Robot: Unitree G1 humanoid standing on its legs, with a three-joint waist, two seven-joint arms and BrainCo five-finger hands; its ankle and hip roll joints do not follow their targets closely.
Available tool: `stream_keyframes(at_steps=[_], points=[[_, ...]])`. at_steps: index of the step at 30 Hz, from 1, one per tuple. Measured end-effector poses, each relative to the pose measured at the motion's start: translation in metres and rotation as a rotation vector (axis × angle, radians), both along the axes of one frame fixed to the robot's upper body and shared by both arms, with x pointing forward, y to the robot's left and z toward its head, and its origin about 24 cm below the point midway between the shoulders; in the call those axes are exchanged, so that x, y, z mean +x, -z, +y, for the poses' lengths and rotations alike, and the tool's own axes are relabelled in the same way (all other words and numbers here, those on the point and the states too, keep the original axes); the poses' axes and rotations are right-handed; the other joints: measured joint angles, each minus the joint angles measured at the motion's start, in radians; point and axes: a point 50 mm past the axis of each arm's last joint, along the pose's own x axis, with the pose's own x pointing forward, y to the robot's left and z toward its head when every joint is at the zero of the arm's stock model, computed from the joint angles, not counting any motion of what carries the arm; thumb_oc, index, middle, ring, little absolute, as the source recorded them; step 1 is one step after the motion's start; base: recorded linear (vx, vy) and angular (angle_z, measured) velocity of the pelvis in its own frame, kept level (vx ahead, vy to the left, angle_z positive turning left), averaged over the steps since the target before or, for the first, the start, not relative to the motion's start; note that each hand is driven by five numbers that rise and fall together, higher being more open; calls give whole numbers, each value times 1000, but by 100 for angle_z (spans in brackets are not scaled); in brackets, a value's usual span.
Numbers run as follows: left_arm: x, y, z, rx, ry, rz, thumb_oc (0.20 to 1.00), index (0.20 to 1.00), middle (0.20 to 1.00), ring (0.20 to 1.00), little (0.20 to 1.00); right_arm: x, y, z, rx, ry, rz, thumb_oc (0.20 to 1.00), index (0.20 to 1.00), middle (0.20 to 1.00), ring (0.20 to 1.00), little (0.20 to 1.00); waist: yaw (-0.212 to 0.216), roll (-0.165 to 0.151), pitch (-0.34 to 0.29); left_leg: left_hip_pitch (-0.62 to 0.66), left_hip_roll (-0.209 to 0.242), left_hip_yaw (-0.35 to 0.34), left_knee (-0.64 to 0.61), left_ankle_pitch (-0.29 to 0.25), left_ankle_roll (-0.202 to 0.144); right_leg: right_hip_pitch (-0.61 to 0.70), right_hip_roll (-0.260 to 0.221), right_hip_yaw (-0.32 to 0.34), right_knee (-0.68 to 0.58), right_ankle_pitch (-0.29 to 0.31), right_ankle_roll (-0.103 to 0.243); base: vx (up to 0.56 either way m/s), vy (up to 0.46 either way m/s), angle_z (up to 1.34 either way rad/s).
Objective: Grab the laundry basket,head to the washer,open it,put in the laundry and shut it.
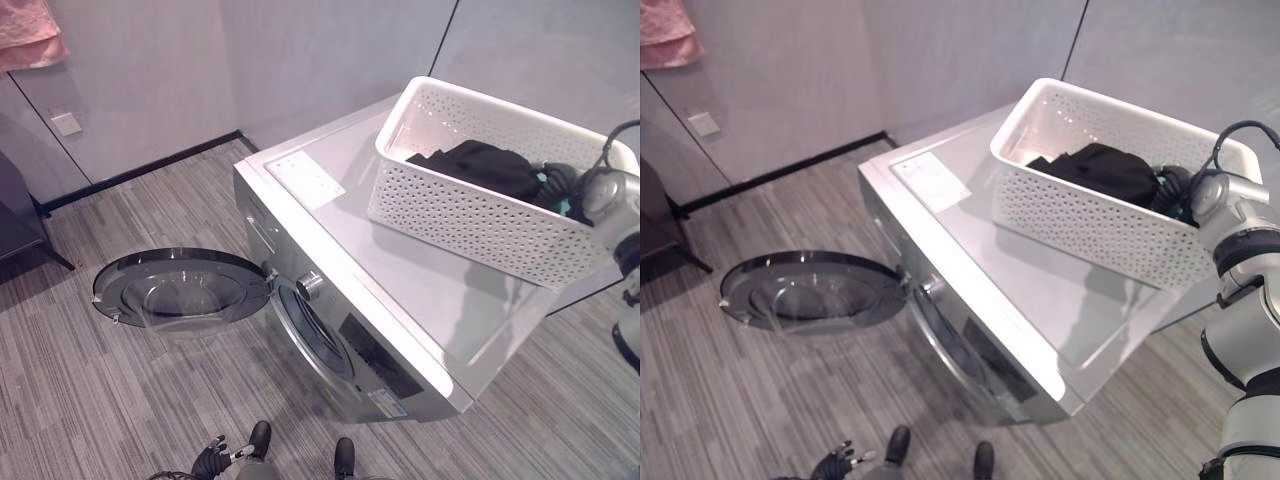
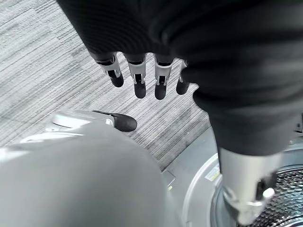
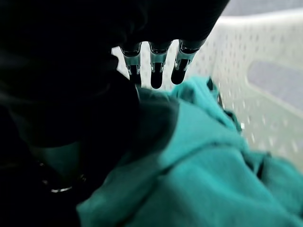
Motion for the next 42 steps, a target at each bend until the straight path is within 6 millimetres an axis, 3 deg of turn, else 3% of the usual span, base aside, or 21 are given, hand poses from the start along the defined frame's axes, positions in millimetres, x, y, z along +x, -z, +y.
stream_keyframes(at_steps=[4,5,6,17,28,33,42], points=[[0,0,2,1,-12,-3,1000,1000,1000,1000,1000,-3,1,-6,10,29,23,1000,1000,1000,1000,1000,13,8,13,-5,0,-11,0,2,-3,1,1,-8,0,-4,2,-4,-7,7],[0,0,2,1,-13,-2,1000,1000,1000,1000,1000,-4,1,-7,12,33,27,567,567,567,567,567,18,11,18,-6,0,-12,0,2,-3,1,1,-9,0,-8,-1,0,0,0],[0,0,2,1,-13,-2,1000,1000,1000,1000,1000,-4,0,-7,16,31,30,200,200,200,200,200,21,13,21,-6,0,-13,0,2,-3,0,1,-9,0,-8,-2,0,0,0],[0,1,-2,-5,-14,1,1000,1000,1000,1000,1000,1,-7,3,46,-15,-19,200,200,200,200,200,20,16,32,-6,0,-12,0,2,-3,0,0,-9,0,-8,-5,0,0,0],[8,-1,-2,1,-31,-20,1000,1000,1000,1000,1000,12,-27,51,110,-248,-160,200,200,200,200,200,-31,17,33,14,0,15,0,1,-3,7,-1,18,5,2,-9,8,20,-6],[9,0,-2,4,-36,-14,1000,1000,1000,1000,1000,10,-41,64,159,-329,-229,200,200,200,200,200,-45,19,33,41,2,20,0,-4,0,32,0,21,0,1,-9,4,5,-2],[8,1,-3,17,-61,-14,1000,1000,1000,1000,1000,6,-57,62,248,-339,-418,200,200,200,200,200,-52,20,33,60,3,47,0,-11,9,39,-1,45,0,3,-10,16,7,-8]])
